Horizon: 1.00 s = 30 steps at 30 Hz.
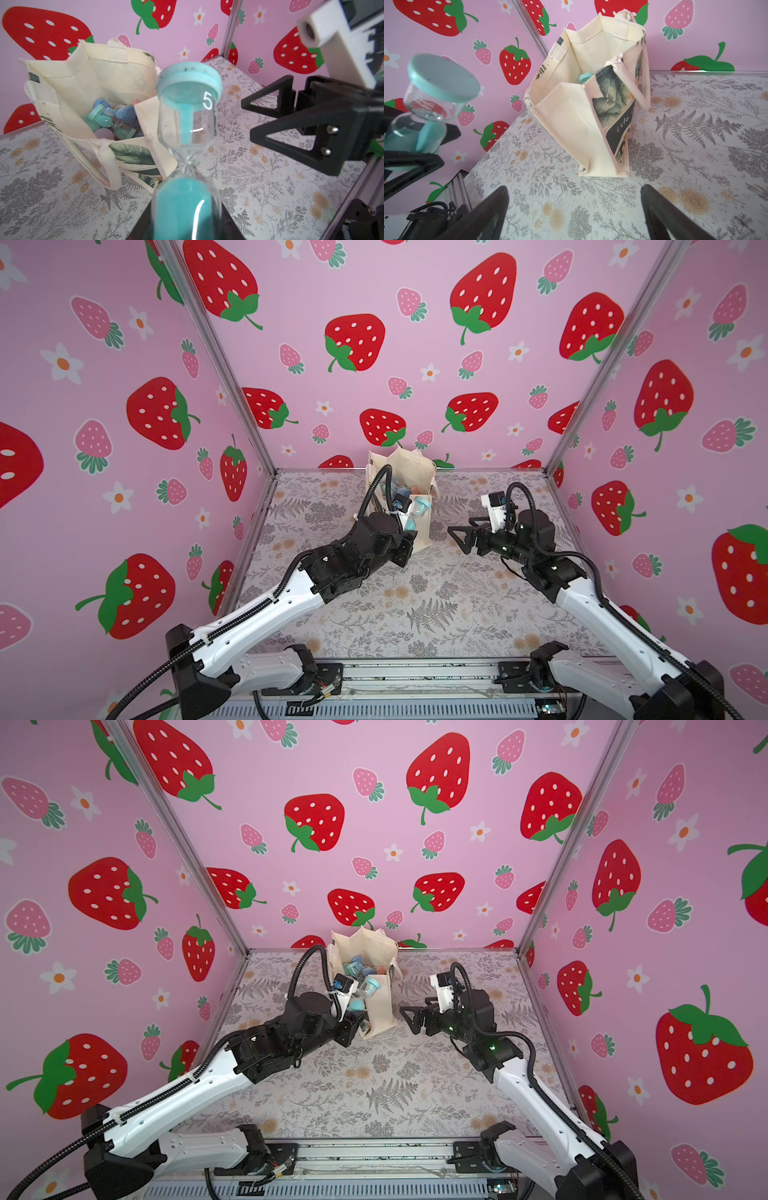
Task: Put the hourglass into the canvas bag
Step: Pick up the hourglass from the center of the board, then place the hourglass in the canvas bag.
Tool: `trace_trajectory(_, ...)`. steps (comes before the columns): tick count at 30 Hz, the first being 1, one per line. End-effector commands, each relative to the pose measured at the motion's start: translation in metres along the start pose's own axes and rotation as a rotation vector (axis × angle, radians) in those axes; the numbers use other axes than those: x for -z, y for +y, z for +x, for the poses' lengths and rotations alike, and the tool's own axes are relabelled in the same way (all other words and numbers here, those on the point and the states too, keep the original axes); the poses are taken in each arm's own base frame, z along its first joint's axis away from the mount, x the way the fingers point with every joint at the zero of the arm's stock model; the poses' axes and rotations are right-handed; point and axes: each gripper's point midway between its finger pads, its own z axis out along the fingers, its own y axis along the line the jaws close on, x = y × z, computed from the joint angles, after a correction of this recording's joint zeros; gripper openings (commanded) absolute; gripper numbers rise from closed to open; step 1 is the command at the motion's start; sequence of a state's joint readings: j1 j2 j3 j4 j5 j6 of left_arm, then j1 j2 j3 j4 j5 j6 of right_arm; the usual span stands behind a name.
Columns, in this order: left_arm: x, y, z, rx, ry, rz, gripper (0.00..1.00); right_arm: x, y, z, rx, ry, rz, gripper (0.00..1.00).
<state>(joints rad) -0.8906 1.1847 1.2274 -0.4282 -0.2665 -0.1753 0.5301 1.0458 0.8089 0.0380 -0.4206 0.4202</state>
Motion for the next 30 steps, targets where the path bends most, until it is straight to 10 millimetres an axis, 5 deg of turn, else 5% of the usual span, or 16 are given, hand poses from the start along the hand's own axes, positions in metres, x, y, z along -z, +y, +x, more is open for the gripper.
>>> trace_trajectory(1, 0.004, 0.02, -0.026, 0.011, -0.026, -0.072, 0.29, -0.005, 0.02, -0.027, 0.071, -0.053, -0.055, 0.99)
trace_trajectory(7, -0.02, 0.042, -0.054, 0.055, -0.005, -0.13, 0.28, -0.015, 0.025, -0.048, 0.113, -0.076, -0.046, 0.99)
trace_trajectory(16, -0.081, 0.076, -0.076, 0.131, 0.039, -0.186, 0.27, -0.033, 0.006, -0.068, 0.126, -0.083, 0.052, 0.99)
trace_trajectory(30, -0.186, 0.128, -0.023, 0.251, 0.262, -0.239, 0.28, -0.061, -0.007, -0.077, 0.125, -0.065, 0.08, 0.99)
